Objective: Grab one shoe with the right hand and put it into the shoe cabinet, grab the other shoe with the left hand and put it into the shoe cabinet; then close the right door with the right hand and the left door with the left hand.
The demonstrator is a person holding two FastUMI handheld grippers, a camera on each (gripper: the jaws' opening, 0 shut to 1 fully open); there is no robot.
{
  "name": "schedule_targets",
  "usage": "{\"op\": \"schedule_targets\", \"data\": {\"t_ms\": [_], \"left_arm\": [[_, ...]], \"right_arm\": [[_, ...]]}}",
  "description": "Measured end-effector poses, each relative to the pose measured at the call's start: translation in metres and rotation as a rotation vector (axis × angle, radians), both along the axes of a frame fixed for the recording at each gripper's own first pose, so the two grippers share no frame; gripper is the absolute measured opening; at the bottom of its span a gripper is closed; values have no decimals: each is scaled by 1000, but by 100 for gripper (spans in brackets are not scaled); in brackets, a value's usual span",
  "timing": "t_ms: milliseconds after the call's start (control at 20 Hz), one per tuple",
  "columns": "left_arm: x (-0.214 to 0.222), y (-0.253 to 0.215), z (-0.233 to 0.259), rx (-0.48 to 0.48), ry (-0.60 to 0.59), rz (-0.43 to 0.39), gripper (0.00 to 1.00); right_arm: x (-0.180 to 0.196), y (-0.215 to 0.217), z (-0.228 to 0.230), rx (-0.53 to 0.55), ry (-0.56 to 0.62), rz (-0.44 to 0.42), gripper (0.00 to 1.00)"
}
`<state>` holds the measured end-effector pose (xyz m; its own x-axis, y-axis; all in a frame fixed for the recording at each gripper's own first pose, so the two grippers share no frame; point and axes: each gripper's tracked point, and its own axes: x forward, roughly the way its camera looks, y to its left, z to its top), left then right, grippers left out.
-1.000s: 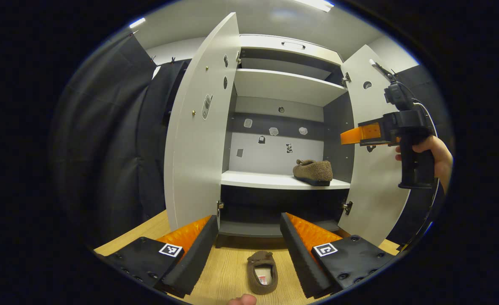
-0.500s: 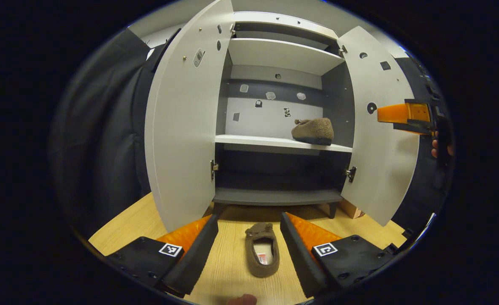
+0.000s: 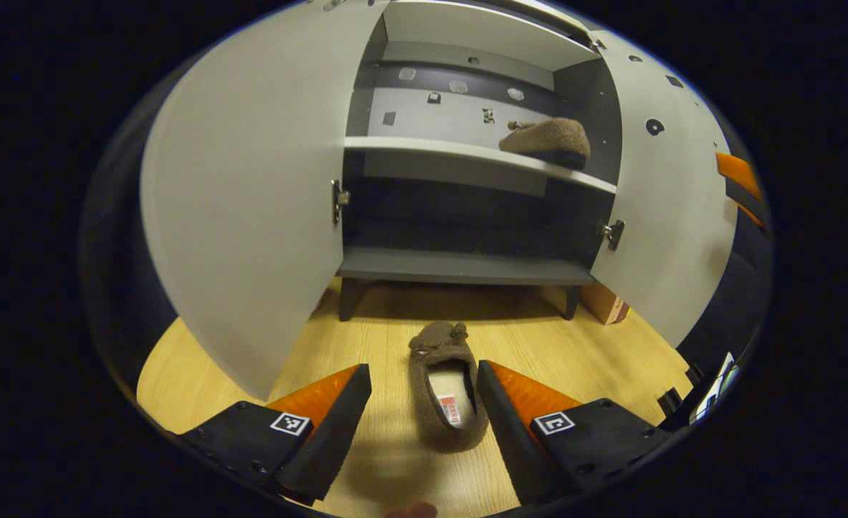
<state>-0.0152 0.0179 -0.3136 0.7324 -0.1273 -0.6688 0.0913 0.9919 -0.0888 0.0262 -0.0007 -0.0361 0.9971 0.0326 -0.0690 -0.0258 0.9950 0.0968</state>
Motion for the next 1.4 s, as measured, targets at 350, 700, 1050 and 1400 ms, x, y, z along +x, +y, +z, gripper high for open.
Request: {"op": "schedule_targets", "data": {"t_ms": [350, 700, 1050, 1400], "left_arm": [[23, 14, -91, -22, 180, 18, 100], [79, 13, -132, 14, 132, 5, 98], [92, -8, -124, -53, 44, 2, 67], [90, -9, -34, 37, -175, -51, 36]], "right_arm": [[-17, 3, -12, -6, 24, 5, 92], [-28, -9, -22, -16, 79, -26, 92], [-30, -4, -32, -47, 98, 10, 92], [-25, 4, -37, -9, 95, 54, 92]]}}
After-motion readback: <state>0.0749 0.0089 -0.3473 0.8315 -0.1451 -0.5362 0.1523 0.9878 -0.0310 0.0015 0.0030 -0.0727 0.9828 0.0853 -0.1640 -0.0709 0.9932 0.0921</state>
